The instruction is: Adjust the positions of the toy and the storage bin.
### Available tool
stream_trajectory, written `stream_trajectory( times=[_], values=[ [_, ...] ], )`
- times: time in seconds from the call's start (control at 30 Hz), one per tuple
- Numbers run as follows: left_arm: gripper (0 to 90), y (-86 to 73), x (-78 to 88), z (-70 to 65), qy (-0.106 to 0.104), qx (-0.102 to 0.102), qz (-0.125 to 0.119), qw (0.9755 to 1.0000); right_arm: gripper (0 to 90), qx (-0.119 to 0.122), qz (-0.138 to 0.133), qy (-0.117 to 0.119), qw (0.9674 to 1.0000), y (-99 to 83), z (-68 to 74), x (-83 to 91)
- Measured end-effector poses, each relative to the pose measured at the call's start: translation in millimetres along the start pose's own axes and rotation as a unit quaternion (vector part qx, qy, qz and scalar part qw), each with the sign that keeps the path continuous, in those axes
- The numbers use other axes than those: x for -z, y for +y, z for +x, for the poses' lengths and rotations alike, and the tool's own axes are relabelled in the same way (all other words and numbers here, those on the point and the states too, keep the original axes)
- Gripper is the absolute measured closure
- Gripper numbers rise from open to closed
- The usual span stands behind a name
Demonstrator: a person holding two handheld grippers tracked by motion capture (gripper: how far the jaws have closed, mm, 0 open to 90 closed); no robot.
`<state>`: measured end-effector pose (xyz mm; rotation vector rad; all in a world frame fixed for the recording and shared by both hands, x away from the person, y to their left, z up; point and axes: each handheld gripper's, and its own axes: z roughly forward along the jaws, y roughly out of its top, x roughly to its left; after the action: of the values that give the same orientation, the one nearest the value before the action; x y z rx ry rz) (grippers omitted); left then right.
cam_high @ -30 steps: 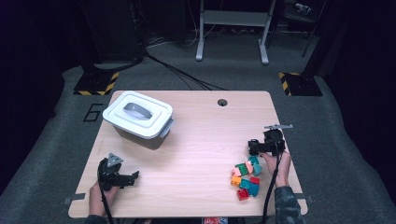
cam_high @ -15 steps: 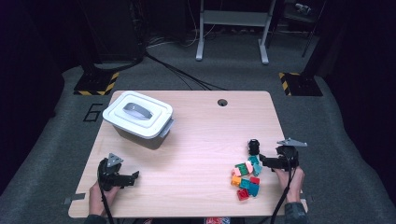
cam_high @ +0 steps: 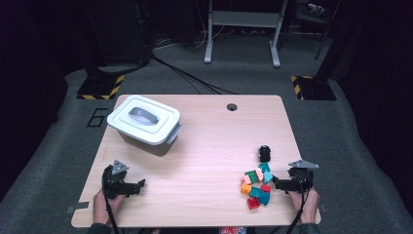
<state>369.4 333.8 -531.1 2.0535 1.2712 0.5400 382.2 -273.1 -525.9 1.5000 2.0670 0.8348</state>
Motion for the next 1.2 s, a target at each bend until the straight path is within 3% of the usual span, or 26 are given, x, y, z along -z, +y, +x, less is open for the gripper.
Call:
stream_trajectory(
  times=[0.07, 0.2, 0.4, 0.57, 0.63, 0.73, 0.9, 1.07, 1.2],
  values=[
    [0.2, 0.2, 0.0, 0.1, 0.000, 0.001, 0.001, 1.0000, 0.8, 0.012, -0.004, -0.003, 0.9999, 0.2, 1.5, -0.5],
    [0.1, 0.4, -0.6, -0.4, 0.000, 0.004, -0.002, 1.0000, 0.0, -0.004, -0.007, 0.007, 0.9999, -1.4, -1.0, -1.8],
    [0.2, 0.5, -1.3, -2.6, 0.010, 0.011, -0.004, 0.9999, 0.0, 0.007, -0.019, -0.009, 0.9998, -3.9, 2.6, -0.3],
    [0.4, 1.4, 2.4, -0.7, -0.005, -0.006, 0.015, 0.9999, 1.3, 0.003, -0.015, 0.007, 0.9999, -3.1, -0.6, -1.5],
    [0.7, 2.3, 3.8, 0.7, -0.006, -0.006, 0.019, 0.9998, 1.3, 0.005, -0.015, 0.009, 0.9998, -3.0, -0.6, -1.5],
    [1.4, 5.3, 8.3, 2.4, -0.002, 0.005, 0.007, 1.0000, 1.5, 0.005, -0.014, 0.010, 0.9998, -2.9, -1.0, -1.5],
    [3.1, 20.9, 21.1, 5.5, -0.005, 0.015, -0.020, 0.9997, 1.8, 0.006, -0.015, 0.011, 0.9998, -3.0, -0.9, -1.5],
    [2.9, 40.8, 31.6, 5.5, -0.001, 0.009, -0.025, 0.9996, 2.0, 0.006, -0.015, 0.011, 0.9998, -3.0, -0.9, -1.5],
    [3.1, 69.4, 41.0, 3.1, 0.013, -0.002, -0.039, 0.9991, 2.2, 0.006, -0.015, 0.012, 0.9998, -3.0, -1.0, -1.4]
  ],
)
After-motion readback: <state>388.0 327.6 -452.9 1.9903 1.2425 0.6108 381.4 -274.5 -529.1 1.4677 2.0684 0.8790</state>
